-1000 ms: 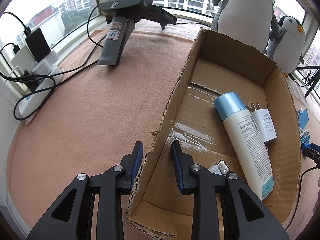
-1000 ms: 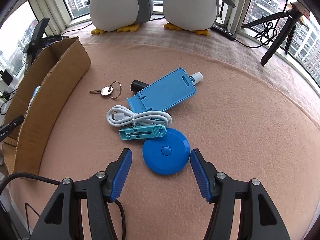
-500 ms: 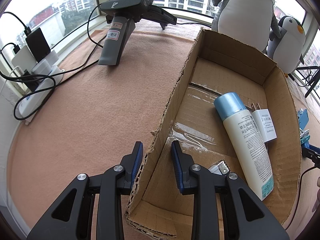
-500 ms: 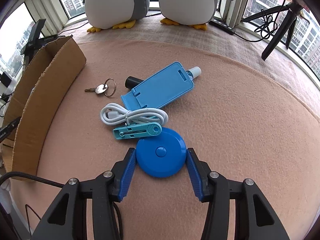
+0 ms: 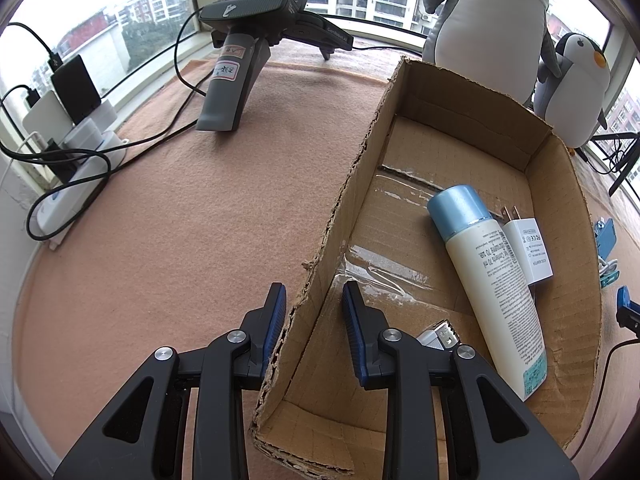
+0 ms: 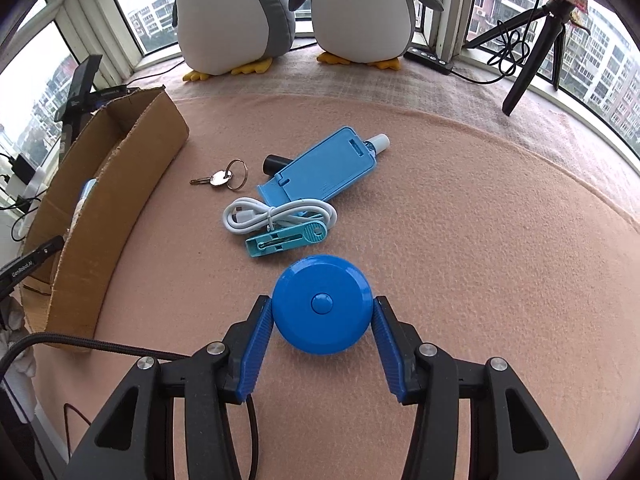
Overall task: Organize rigid objects
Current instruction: 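Move the right gripper to the blue tape measure and grasp it, then carry the blue tape measure into the box and open the right gripper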
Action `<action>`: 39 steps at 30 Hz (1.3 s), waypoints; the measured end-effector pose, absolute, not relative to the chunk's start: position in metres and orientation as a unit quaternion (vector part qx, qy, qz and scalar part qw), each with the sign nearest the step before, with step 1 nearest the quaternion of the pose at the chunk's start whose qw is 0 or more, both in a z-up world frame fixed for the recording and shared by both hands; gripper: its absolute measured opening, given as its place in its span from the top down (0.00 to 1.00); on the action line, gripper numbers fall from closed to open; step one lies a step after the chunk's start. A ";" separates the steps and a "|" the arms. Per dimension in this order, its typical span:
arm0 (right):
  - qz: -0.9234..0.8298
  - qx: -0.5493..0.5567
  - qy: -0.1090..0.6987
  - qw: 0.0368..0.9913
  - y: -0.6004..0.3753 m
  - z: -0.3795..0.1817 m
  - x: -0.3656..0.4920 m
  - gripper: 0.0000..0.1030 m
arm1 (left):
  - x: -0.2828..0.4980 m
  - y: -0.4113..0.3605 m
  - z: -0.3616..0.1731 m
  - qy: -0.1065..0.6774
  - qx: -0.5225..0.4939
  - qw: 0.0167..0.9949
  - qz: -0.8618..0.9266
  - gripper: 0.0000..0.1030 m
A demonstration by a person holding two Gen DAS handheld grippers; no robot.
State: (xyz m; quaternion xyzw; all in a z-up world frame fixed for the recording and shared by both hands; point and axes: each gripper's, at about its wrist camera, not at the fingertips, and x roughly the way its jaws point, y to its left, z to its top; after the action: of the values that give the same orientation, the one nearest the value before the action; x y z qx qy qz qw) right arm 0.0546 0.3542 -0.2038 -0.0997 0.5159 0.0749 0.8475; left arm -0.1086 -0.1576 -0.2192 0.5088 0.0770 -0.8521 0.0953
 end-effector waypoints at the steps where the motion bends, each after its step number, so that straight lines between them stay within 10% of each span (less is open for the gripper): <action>1: 0.079 -0.100 0.512 0.849 0.357 -0.200 0.053 0.55 | -0.109 -0.157 -0.219 0.077 0.509 0.096 -0.852 0.74; 39: 0.219 -0.171 0.465 0.841 0.557 -0.180 0.084 0.55 | -0.109 -0.156 -0.218 0.080 0.508 0.095 -0.852 0.74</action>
State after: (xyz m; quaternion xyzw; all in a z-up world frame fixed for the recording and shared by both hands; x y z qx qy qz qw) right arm 0.0840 0.5572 -0.1795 -0.1711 0.4649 0.2189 0.8406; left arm -0.1091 -0.1560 -0.2178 0.5082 0.0797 -0.8522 0.0952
